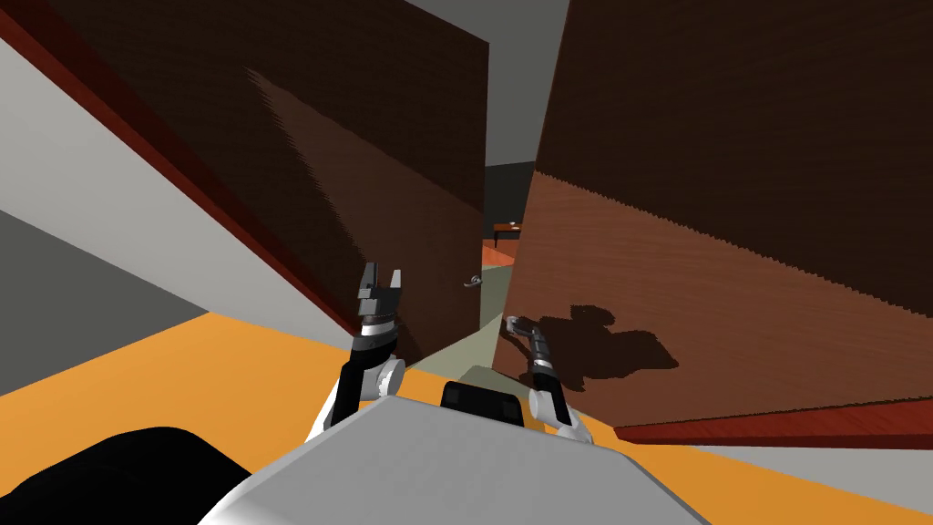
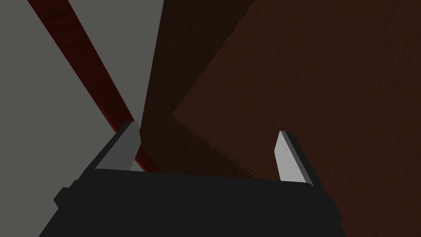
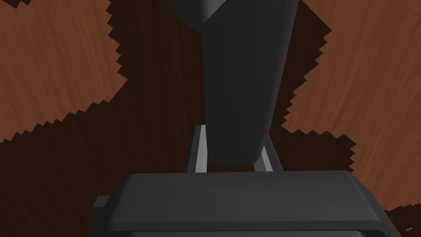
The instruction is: Push the door open
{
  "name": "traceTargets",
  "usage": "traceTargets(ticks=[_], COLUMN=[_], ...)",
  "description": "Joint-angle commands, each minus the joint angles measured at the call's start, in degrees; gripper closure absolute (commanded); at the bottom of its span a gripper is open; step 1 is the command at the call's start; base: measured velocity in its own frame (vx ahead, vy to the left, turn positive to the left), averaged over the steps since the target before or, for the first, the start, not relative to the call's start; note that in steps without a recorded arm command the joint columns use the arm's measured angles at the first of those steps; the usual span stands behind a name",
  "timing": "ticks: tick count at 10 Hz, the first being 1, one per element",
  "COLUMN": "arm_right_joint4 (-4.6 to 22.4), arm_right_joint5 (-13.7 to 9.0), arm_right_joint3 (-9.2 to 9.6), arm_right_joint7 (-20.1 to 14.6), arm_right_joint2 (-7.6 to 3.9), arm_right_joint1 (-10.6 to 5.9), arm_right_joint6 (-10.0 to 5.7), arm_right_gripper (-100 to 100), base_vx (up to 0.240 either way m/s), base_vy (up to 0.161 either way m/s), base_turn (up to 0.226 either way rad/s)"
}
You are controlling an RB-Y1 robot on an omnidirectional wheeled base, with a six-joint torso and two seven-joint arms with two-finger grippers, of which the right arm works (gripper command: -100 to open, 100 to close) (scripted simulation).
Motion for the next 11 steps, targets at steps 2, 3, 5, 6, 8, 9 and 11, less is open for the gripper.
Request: traceTargets(ticks=[2, 3, 5, 6, 8, 9, 11], arm_right_joint4=[1.28, 2.11, 2.93, 3.75, 4.2, 4.18, 4.13], arm_right_joint5=[-2.93, -4.02, -5.11, -6.19, -6.66, -6.71, -6.9], arm_right_joint3=[-2.54, -3.22, -3.91, -4.6, -4.7, -4.74, -4.92], arm_right_joint7=[2.61, 3.47, 4.34, 5.21, 5.87, 5.93, 6.18], arm_right_joint2=[-0.37, -0.27, -0.16, -0.04, -0.03, -0.09, -0.02], arm_right_joint1=[-1.71, -2.4, -3.1, -3.79, -4.29, -4.35, -4.63], arm_right_joint6=[-1.78, -2.21, -2.65, -3.08, -1.88, -1.69, -0.81], arm_right_gripper=[100, 100, 100, 100, -100, -100, -100], base_vx=[0.073, 0.07, 0.074, 0.046, -0.006, -0.14, -0.141], base_vy=[-0.036, -0.042, -0.037, -0.034, 0.016, 0.189, 0.193], base_turn=[0.081, 0.082, 0.043, 0.031, -0.016, -0.059, -0.039])
